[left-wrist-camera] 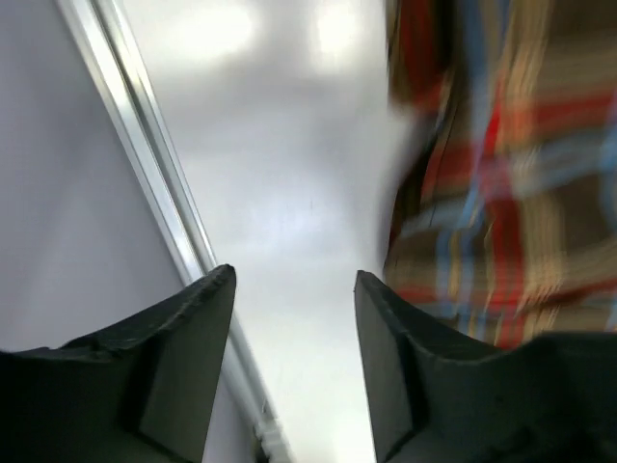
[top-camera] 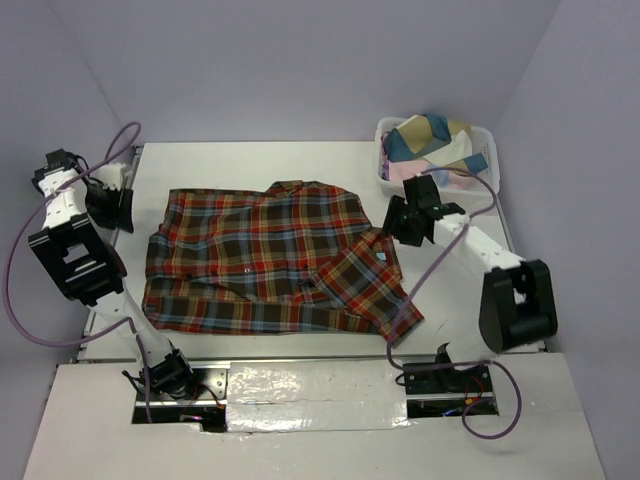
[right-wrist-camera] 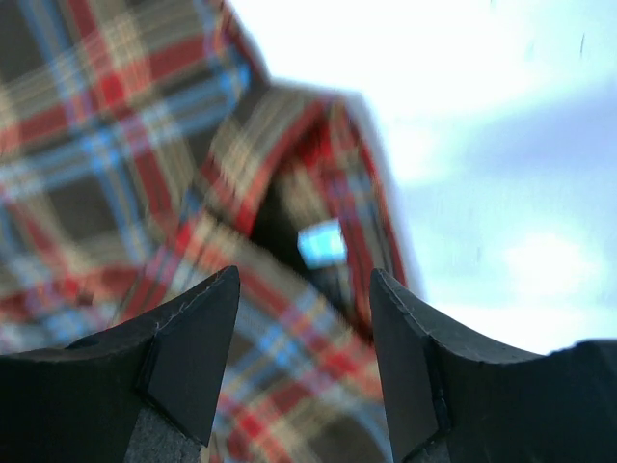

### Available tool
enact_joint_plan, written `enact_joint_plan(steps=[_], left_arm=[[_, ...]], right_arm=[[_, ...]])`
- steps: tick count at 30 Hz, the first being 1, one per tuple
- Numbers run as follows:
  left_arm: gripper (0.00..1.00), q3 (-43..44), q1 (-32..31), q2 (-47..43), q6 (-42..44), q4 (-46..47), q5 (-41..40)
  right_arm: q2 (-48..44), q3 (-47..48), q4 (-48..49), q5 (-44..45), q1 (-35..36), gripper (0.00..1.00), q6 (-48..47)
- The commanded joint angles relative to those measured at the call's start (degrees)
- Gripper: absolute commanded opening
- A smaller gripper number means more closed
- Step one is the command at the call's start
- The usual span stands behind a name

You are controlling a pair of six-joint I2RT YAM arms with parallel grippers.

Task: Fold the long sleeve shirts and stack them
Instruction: Fold the shirt

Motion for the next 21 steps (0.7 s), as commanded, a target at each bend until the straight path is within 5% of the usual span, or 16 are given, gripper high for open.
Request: enact_joint_plan(steps=[1,8,12,16,17,21], left_arm=[[0.66,0.7,-1.0,-1.2,-6.4,9.3,11.4],[0.72,3.4,-10.2,6.2,-13.5,22.2,7.9],[0.74,4.8,-10.9,8.6,-18.6,31.6,5.5],[0.8,9.7,-11.1,14.0,-21.0,29.3,6.2],[0.94,10.9,-11.2,15.0,-21.2,28.8,6.3],[0.99,11.0,-12.3,18.6,-21.4,29.8,5.3]], right_arm=[[6.9,5.8,3.2,5.2,-0.1,0.64,-1.6],[22.5,25.1,1.1,13.8,10.3,0.68,-16.7],[33.0,45.1,-4.2,13.5,11.4,0.69,-19.0],[52.1,68.0,-21.0,15.3,11.6,0.73,-17.5],[55.7,78.3,-24.3,15.7,11.6,0.74,-17.5],[66.2,86.9,-30.1,20.0,12.4,0.81,-21.6]])
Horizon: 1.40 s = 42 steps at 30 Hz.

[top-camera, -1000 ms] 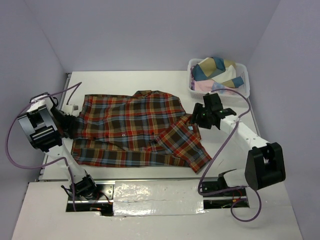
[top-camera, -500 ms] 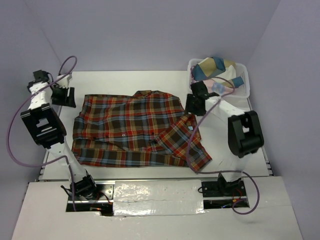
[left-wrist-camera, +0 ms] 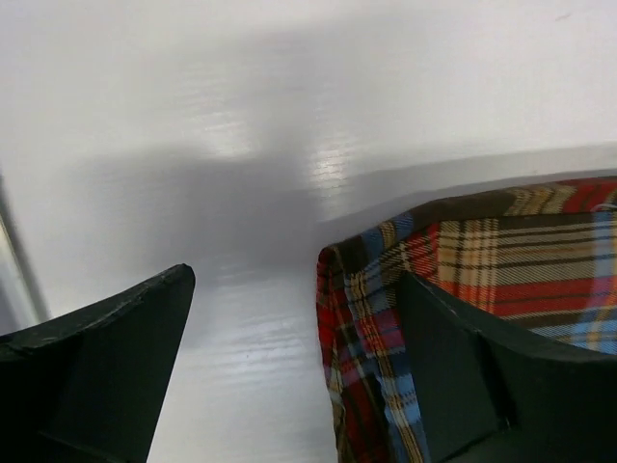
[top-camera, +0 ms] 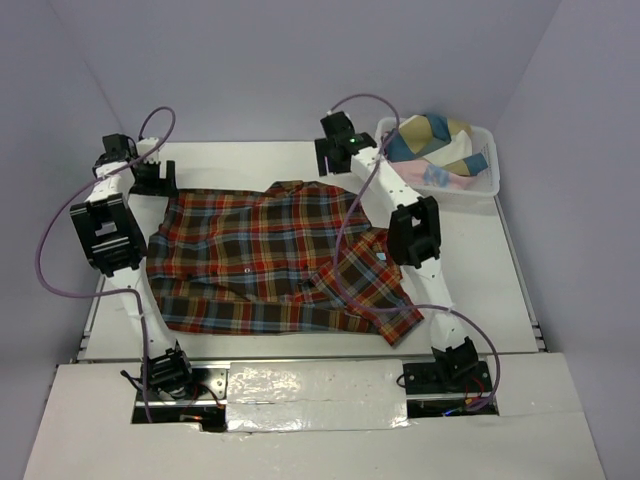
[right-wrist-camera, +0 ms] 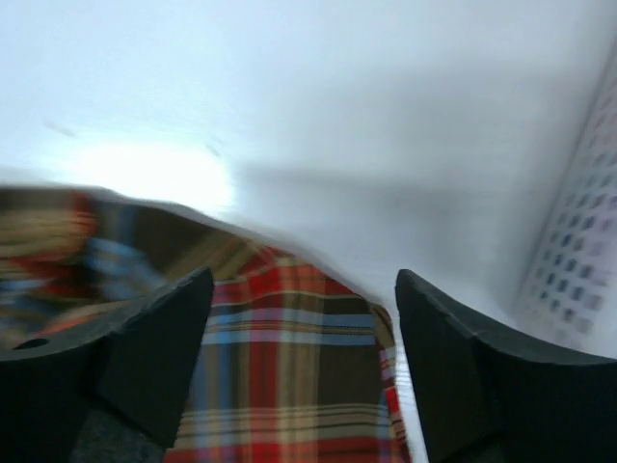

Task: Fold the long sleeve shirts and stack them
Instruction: Fold the shirt

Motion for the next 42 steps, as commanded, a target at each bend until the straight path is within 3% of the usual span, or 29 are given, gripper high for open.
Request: enact_joint_plan(steps=[1,3,6,8,10,12,13,15,16,17,18,19,23,27,30,37,39,40,41,42], left_arm=[[0.99,1.0,-0.7,3.0,-1.5,1.0,1.1],[0.99,0.7,-1.9,4.0,-0.8,1.1,2.5],[0.99,3.2,-3.8,5.7,1.2,-1.2,1.3],[0.93,4.9,-4.0,6.3,2.4,-2.7,3.9],[0.88,5.5,-4.0,6.9,4.1,-5.1,6.7],[0.73,5.6,-4.1,7.1,5.0,-7.3,10.3],[0.56,5.5,-4.1,7.4,5.2,-7.7,10.7],[0.34,5.4,-4.3,8.4,4.8,-8.2,9.1],[0.15,5.5,-4.1,8.8,4.1,-8.2,8.0],[0.07,5.6,-4.1,9.1,3.9,-7.9,6.8],[0.01,5.5,-3.9,9.1,2.7,-7.3,4.5],[0.0,5.5,-3.3,9.0,1.6,-5.8,3.7],[0.0,5.8,-1.4,6.7,-2.7,-2.3,3.8],[0.0,0.4,-1.0,0.6,-8.7,10.9,2.0],[0.0,2.4,-1.2,1.3,-11.1,14.8,2.6],[0.01,2.7,-2.6,3.3,-10.1,15.0,5.2],[0.22,2.9,-2.7,3.9,-10.2,15.0,4.3],[0.36,4.2,-2.7,4.3,-10.7,14.5,2.7],[0.53,5.4,-2.6,4.7,-10.8,13.9,1.7],[0.58,6.6,-2.5,5.1,-11.0,13.3,0.8]], right_arm=[[5.3,0.1,-10.9,4.8,0.1,0.85,-4.1],[5.2,-4.7,-9.4,4.3,0.2,0.87,-5.0],[9.1,1.0,-13.4,4.7,0.2,0.85,-5.1],[10.4,2.8,-14.1,4.0,0.3,0.83,-6.6],[8.1,-1.8,-10.9,3.4,0.5,0.7,-7.9],[6.8,-3.9,-9.3,2.8,0.6,0.53,-8.7],[7.1,-3.5,-9.2,2.6,0.5,0.47,-9.0],[8.1,-1.9,-9.6,2.1,0.5,0.28,-9.6],[8.3,-0.8,-9.5,1.6,0.4,0.21,-9.6],[8.1,-1.1,-8.8,0.8,0.0,0.14,-9.6],[7.5,-1.4,-8.1,-0.2,-0.2,0.0,-8.9],[7.3,-1.3,-7.2,-0.1,-0.5,0.0,-8.3],[5.5,-0.4,-4.3,0.8,-4.1,0.0,-2.3],[-2.3,-8.4,6.8,-7.3,-10.0,0.0,14.4],[-4.1,-9.1,13.0,-10.8,-10.8,0.0,15.6],[-0.9,-6.2,14.2,-16.2,-10.0,0.0,13.5],[-0.7,-6.5,14.2,-18.7,-9.8,0.11,13.3],[-1.1,-6.7,14.2,-19.2,-9.8,0.27,12.9],[-1.6,-7.4,14.4,-19.6,-9.7,0.35,12.5],[-2.2,-7.9,14.8,-19.6,-9.1,0.41,11.9]])
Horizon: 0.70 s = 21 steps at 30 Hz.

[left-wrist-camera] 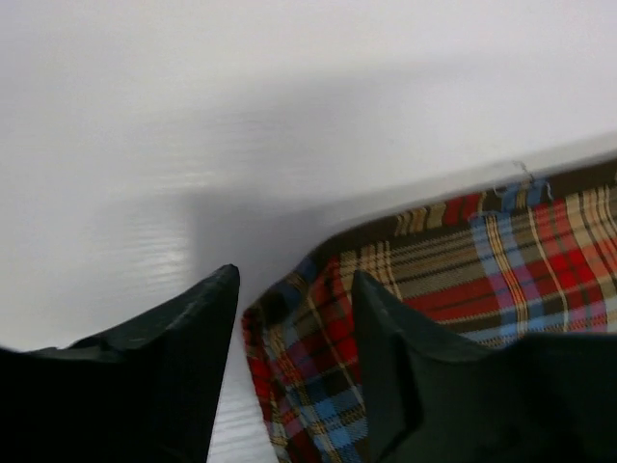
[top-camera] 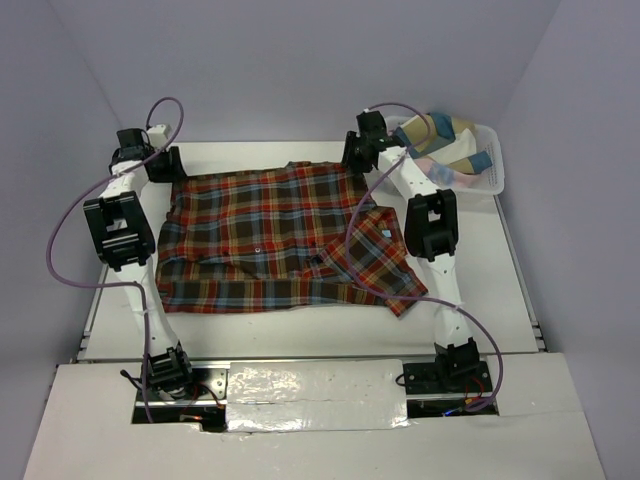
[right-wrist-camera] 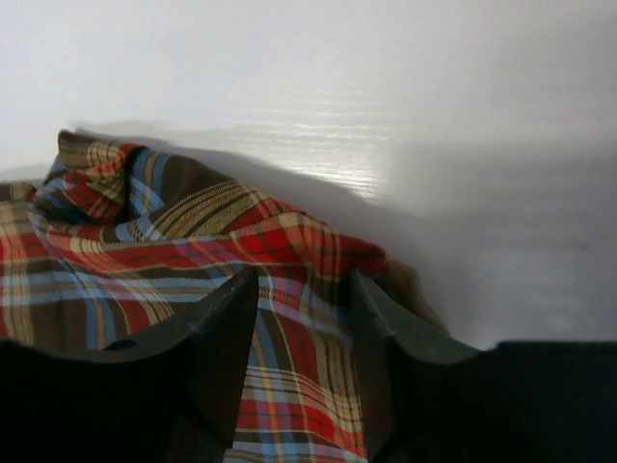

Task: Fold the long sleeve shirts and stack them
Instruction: Fold the shirt

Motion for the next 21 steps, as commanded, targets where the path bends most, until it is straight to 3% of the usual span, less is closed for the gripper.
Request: enact_joint_plan(steps=[1,2,4,5,9,10,11,14,15,16,17,18,19,20,21], left_arm=[[0.65,5.8,0.8,1.2,-1.1,0.9,-3.8],[0.77,8.6,1.3,1.3,-1.6,-0.1,-5.0],[0.83,12.0,2.4,1.2,-2.8,-0.6,-5.1],[0.99,12.9,2.8,0.9,-3.1,-1.0,-4.8],[0.99,14.8,4.8,-4.8,-0.2,-4.6,-1.5],[0.99,13.8,5.3,-6.4,3.0,-6.0,-0.8],[0.99,13.1,6.0,-8.0,5.2,-7.9,0.7],[0.98,6.4,8.1,-18.7,18.0,-18.3,6.1],[0.96,3.9,8.6,-21.0,27.2,-25.4,7.7],[0.88,-1.1,9.7,-23.2,32.9,-30.5,9.3],[0.82,-3.3,9.8,-26.5,40.1,-36.2,10.3],[0.74,-6.0,9.7,-27.8,51.9,-41.6,8.8],[0.58,-12.3,9.2,-29.1,56.6,-50.6,7.4],[0.53,-16.0,8.9,-31.7,60.0,-52.8,5.6],[0.5,-20.4,8.4,-33.0,62.2,-53.5,1.1]], right_arm=[[-5.5,-0.8,4.0,-2.3,0.9,0.53,-2.6],[-6.5,-1.9,4.9,-2.3,1.1,0.58,-3.4],[-9.0,-2.5,4.9,-1.9,1.7,0.67,-4.9],[-10.0,-2.5,4.8,-1.5,1.9,0.69,-5.5],[-17.6,-4.2,3.6,0.6,3.2,0.79,-8.4],[-19.2,-6.1,2.9,1.4,4.2,0.87,-9.3],[-21.0,-7.6,2.5,2.0,4.8,0.88,-11.0],[-29.7,-16.9,1.6,5.1,8.1,0.89,-14.7],[-34.6,-20.0,1.6,5.8,8.9,0.88,-15.3],[-37.0,-27.0,1.5,5.9,10.0,0.86,-15.6],[-39.8,-31.1,1.8,3.3,10.0,0.76,-15.4],[-45.1,-35.0,2.3,2.1,9.8,0.65,-14.7],[-47.7,-43.3,4.0,0.9,9.8,0.52,-13.8],[-52.8,-47.6,5.0,0.6,9.5,0.32,-11.5],[-55.2,-51.3,6.1,0.0,9.3,0.26,-10.3]])
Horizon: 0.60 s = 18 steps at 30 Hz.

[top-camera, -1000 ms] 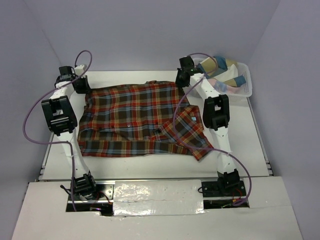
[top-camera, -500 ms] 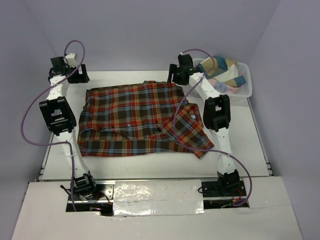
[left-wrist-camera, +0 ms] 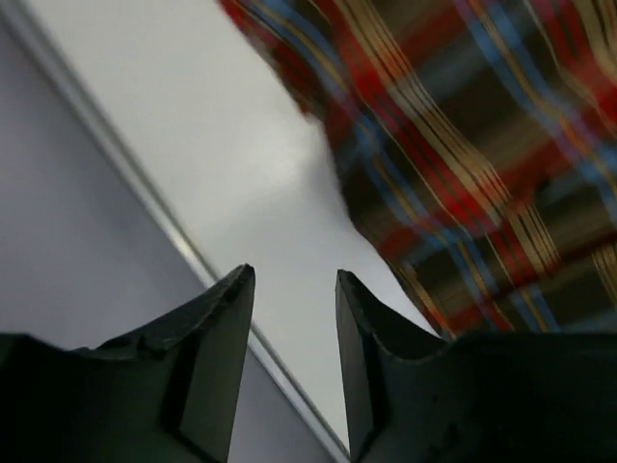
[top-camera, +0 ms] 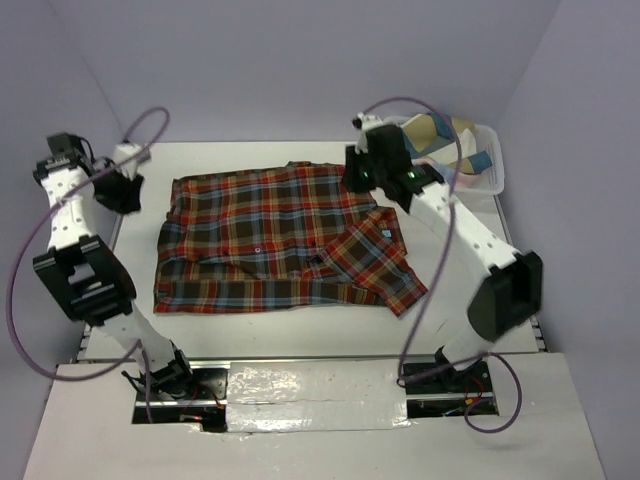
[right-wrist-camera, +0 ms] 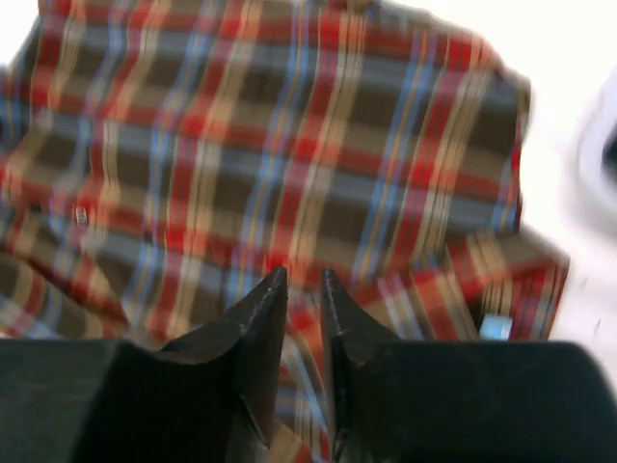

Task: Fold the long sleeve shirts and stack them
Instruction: Fold the shirt

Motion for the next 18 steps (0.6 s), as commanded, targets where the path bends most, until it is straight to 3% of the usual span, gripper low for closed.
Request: enact_joint_plan(steps=[1,2,3,5,8,14,18], left_arm=[[0.51,-17.5,-3.7,-3.2,22.1,-17.9,-5.0],[0.53,-21.4,-4.9,-6.4,22.1,-15.7,-7.3],[0.57,-25.2,-6.2,-8.0,21.3,-13.1,-9.3],[0.73,-33.0,-11.1,-11.7,21.0,-6.7,-13.2],[0.82,-36.1,-15.1,-12.1,17.5,-0.6,-14.8],[0.82,-37.2,-17.1,-8.7,20.6,-2.5,-14.8],[0.83,-40.8,-17.5,-8.2,21.9,3.4,-18.1]], right_arm=[[-7.8,-16.5,3.2,-1.7,-2.0,0.26,2.8],[-9.8,-19.7,3.9,-2.0,-2.3,0.3,3.2],[-12.2,-22.0,4.2,-1.6,-2.6,0.46,3.8],[-13.5,-27.1,2.6,-1.1,-3.8,0.62,5.9],[-15.0,-34.1,1.0,-3.8,-9.9,0.69,8.9],[-17.6,-41.1,0.8,-1.9,-14.4,0.77,11.9],[-17.0,-42.7,0.9,-1.9,-16.4,0.78,12.2]])
